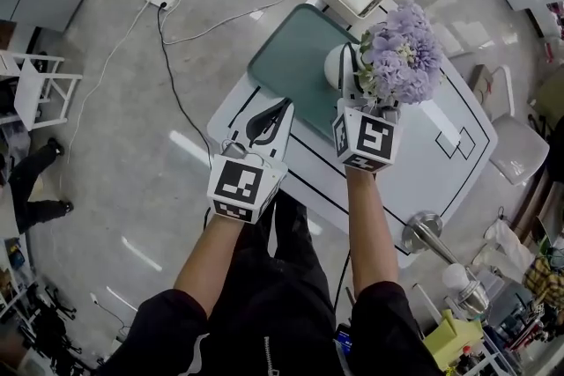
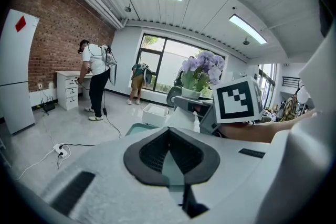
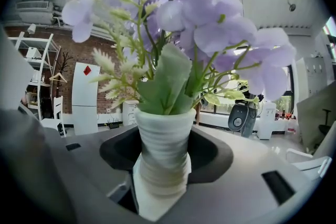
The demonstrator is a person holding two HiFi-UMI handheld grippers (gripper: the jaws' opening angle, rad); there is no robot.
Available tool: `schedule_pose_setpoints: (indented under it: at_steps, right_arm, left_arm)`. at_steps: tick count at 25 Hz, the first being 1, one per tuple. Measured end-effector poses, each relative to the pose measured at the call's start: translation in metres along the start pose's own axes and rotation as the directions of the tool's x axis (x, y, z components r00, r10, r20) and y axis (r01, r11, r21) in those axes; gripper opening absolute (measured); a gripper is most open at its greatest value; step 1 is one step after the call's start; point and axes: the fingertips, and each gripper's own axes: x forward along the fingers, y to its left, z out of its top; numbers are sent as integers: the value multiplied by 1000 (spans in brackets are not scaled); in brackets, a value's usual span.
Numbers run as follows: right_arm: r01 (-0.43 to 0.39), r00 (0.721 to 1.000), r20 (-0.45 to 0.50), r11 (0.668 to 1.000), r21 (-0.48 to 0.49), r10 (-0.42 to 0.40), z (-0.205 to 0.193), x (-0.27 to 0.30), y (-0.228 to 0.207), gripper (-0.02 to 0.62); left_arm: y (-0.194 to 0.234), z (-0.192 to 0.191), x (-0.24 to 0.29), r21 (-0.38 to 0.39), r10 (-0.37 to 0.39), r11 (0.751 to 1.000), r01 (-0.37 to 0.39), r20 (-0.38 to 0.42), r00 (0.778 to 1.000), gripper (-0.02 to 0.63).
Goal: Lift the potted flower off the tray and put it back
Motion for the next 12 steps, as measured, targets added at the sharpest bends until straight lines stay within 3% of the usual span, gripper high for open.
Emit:
schedule_pose_setpoints:
  at_steps: [6,12]
  right_arm:
    - [-2,1000,23,1000,-8,2,34,-37,-3,242]
    - [33,999,34,999,-4,-33,55,-90,-22,242]
  left_arm:
    - [-14,12,1,6,-26,1000,25,23,999,6]
    - [-46,25,8,62,-91,994,89,45,995,6]
